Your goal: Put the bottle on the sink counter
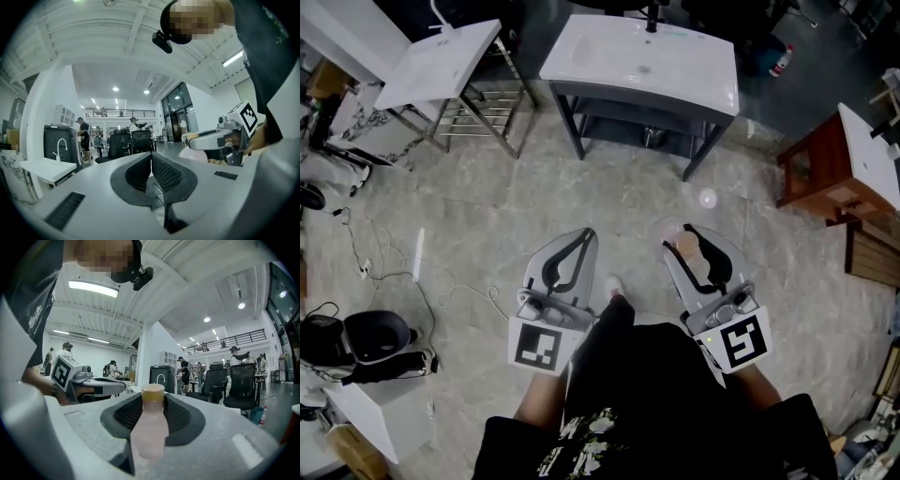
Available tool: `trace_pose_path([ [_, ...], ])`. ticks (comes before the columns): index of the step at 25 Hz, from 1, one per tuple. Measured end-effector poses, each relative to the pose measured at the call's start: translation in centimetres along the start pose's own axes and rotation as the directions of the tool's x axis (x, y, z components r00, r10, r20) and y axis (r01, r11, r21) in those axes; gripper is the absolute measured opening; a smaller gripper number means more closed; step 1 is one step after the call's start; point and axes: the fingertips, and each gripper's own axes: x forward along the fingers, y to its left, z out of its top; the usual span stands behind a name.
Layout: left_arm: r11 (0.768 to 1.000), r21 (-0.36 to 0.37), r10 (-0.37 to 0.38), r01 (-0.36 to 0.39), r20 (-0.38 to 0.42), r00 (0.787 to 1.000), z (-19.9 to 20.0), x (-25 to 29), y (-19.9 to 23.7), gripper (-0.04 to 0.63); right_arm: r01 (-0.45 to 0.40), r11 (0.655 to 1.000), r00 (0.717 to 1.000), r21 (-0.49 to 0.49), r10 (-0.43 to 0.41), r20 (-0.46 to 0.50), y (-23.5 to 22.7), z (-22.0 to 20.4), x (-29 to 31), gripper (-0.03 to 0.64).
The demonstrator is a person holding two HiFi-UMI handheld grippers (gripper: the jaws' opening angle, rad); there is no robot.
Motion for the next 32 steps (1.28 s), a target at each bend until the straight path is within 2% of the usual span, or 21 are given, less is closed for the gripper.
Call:
trace_pose_path([
  [5, 1.000, -0.014, -0.016, 0.016, -0.007, 1.000, -1.5, 0.7, 4.2, 0.017, 0.002, 1.000, 1.000, 0.011, -0.002, -0.010, 0.8, -0.7, 4.3, 0.132],
  [13, 0.999, -0.025, -0.045, 0.044, -0.019, 0.999, -2.1, 3.5, 6.4, 0.017, 0.041, 0.999, 0.998, 0.025, -0.040, -0.041, -1.2, -1.5, 6.8, 0.132],
  [18, 0.998, -0.007, -0.060, 0.060, -0.046, 0.997, -2.4, 6.9, 6.9, 0.017, 0.057, 0.998, 0.998, 0.034, -0.056, -0.026, -5.0, -2.4, 8.7, 0.132],
  [23, 1.000, 0.020, -0.017, 0.019, -0.073, 0.997, -2.0, 10.5, 9.5, 0.017, 0.027, 0.999, 1.000, 0.023, -0.027, -0.002, -8.7, -2.5, 12.2, 0.132],
  [27, 1.000, 0.013, 0.018, -0.018, -0.050, 0.999, -0.3, 14.1, 12.3, 0.017, 0.015, 0.999, 1.000, 0.037, -0.015, -0.015, -12.2, -2.7, 15.0, 0.132],
  [32, 0.998, 0.047, 0.031, -0.029, -0.045, 0.999, 0.9, 19.2, 15.7, 0.017, 0.016, 0.999, 1.000, 0.037, -0.016, -0.009, -17.0, -2.4, 18.8, 0.132],
])
